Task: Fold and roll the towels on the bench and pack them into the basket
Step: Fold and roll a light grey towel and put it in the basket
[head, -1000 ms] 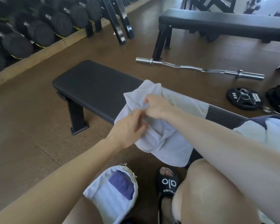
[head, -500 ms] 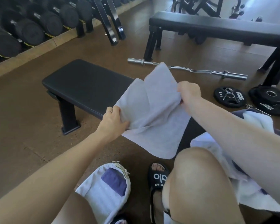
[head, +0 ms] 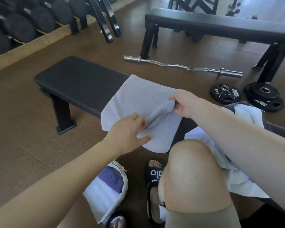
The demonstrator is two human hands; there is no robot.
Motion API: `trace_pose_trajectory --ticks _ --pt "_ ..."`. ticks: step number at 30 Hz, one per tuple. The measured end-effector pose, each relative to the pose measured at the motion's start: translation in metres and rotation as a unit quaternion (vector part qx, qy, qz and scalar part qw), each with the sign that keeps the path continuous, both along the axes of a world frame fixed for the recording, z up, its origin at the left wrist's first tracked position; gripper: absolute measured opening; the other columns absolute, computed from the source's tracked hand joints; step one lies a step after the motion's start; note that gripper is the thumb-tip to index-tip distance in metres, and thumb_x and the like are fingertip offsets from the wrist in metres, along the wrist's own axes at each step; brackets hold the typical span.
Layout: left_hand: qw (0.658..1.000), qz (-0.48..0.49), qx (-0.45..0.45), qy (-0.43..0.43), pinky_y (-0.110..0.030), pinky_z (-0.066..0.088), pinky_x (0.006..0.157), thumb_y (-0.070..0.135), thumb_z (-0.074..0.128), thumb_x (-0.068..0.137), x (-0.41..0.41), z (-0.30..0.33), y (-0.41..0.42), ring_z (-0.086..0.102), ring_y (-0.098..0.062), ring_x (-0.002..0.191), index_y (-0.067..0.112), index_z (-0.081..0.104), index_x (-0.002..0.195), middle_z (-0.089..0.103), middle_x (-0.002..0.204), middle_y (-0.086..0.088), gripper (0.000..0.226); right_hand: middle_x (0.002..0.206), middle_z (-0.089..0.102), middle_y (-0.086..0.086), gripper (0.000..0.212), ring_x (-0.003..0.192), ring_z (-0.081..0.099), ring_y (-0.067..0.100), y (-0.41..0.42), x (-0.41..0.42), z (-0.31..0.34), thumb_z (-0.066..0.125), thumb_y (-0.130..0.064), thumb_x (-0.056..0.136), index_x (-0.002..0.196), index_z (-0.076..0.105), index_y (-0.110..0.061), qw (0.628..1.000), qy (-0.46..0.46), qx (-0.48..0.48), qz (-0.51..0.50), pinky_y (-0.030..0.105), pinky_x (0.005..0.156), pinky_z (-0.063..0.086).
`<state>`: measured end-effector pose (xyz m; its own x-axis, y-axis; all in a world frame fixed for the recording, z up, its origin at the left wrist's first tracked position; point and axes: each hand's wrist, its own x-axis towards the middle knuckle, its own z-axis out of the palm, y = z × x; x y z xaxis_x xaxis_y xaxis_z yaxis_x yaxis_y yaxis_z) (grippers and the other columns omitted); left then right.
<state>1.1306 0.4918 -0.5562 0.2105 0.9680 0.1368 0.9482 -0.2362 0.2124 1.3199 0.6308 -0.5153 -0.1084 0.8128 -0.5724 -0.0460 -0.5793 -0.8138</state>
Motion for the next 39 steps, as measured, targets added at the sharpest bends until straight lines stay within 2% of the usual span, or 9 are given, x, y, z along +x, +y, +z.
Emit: trace_pose_trajectory --ticks 5,8,11,20,27,30,33,36,39 --pt "0.988 -0.053 0.068 0.129 -0.029 0.024 0.046 0.000 0.077 0.065 0.004 -0.004 0.003 0.050 -0.029 0.047 0.011 0.052 0.076 0.052 0.061 -0.004 0.029 0.082 0.065 0.010 0.029 0.068 0.065 0.021 0.000 0.001 0.004 0.040 0.012 0.093 0.082 0.059 -0.006 0.999 0.034 0.021 -0.030 0.025 0.050 0.055" --pt "0.985 -0.083 0.078 0.127 -0.029 0.024 0.048 0.005 0.070 0.073 -0.002 -0.004 0.000 0.051 -0.030 0.048 0.012 0.050 0.076 0.052 0.062 -0.005 0.021 0.095 0.067 0.015 0.028 0.088 0.067 0.026 -0.001 0.011 -0.002 0.039 0.013 0.093 0.089 0.061 -0.004 0.999 0.036 0.014 -0.020 0.026 0.067 0.060" --pt "0.980 -0.162 0.047 0.104 -0.032 0.037 0.051 0.022 0.052 0.084 -0.012 -0.006 -0.005 0.054 -0.028 0.060 0.012 0.053 0.084 0.054 0.073 -0.003 0.010 0.097 0.068 0.016 0.027 0.086 0.069 0.025 -0.002 0.019 -0.008 0.041 0.014 0.092 0.102 0.062 -0.001 0.999 0.035 0.006 -0.013 0.027 0.064 0.062" --pt "0.963 -0.220 0.005 0.155 -0.029 0.036 0.050 0.016 0.065 0.076 -0.023 -0.012 -0.009 0.051 -0.026 0.055 0.014 0.061 0.087 0.052 0.077 -0.003 0.013 0.072 0.054 0.011 0.024 0.055 0.049 0.018 0.012 0.032 -0.030 0.068 -0.009 0.085 0.103 0.055 -0.001 0.967 -0.247 0.054 0.013 0.028 0.050 0.043" --pt "0.991 -0.134 -0.018 0.009 -0.028 0.038 0.054 0.029 0.042 0.085 -0.031 0.017 -0.012 0.039 -0.015 0.061 0.024 0.044 0.083 0.040 0.085 0.010 0.006 0.092 0.064 0.018 0.024 0.065 0.061 0.027 0.027 0.040 -0.032 0.060 0.001 0.081 0.105 0.063 0.003 0.971 -0.216 0.085 -0.066 0.034 0.062 0.058" --pt "0.989 -0.143 -0.027 0.022 -0.029 0.039 0.054 0.031 0.039 0.085 -0.036 0.024 -0.011 0.040 -0.016 0.060 0.026 0.040 0.082 0.037 0.086 0.011 0.006 0.087 0.061 0.019 0.019 0.051 0.050 0.024 0.028 0.039 -0.031 0.057 0.003 0.078 0.096 0.060 0.001 0.968 -0.223 0.089 -0.074 0.030 0.051 0.049" --pt "0.980 -0.161 -0.079 0.083 -0.031 0.040 0.056 0.034 0.040 0.086 -0.033 0.013 -0.015 0.043 -0.019 0.062 0.028 0.039 0.087 0.034 0.091 0.013 0.006 0.072 0.066 0.017 0.043 0.045 0.056 0.023 0.025 0.040 -0.039 0.055 -0.003 0.067 0.108 0.062 0.009 0.952 -0.288 0.101 -0.013 0.025 0.045 0.047" --pt "0.975 -0.130 -0.127 0.129 -0.034 0.041 0.061 0.030 0.050 0.089 -0.027 -0.006 -0.020 0.050 -0.022 0.069 0.024 0.047 0.098 0.039 0.096 0.011 0.011 0.078 0.069 0.014 0.053 0.051 0.064 0.022 0.025 0.041 -0.037 0.059 -0.014 0.059 0.109 0.062 0.006 0.946 -0.303 0.115 0.004 0.031 0.059 0.060" --pt "0.973 0.062 -0.224 -0.013 -0.034 0.049 0.071 0.050 0.057 0.088 -0.016 -0.020 -0.027 0.060 -0.021 0.080 0.020 0.054 0.089 0.059 0.086 0.011 0.030 0.091 0.060 0.009 0.041 0.067 0.066 0.022 0.026 0.041 -0.032 0.074 -0.016 0.072 0.104 0.053 -0.001 0.952 -0.282 0.115 -0.015 0.042 0.079 0.062"
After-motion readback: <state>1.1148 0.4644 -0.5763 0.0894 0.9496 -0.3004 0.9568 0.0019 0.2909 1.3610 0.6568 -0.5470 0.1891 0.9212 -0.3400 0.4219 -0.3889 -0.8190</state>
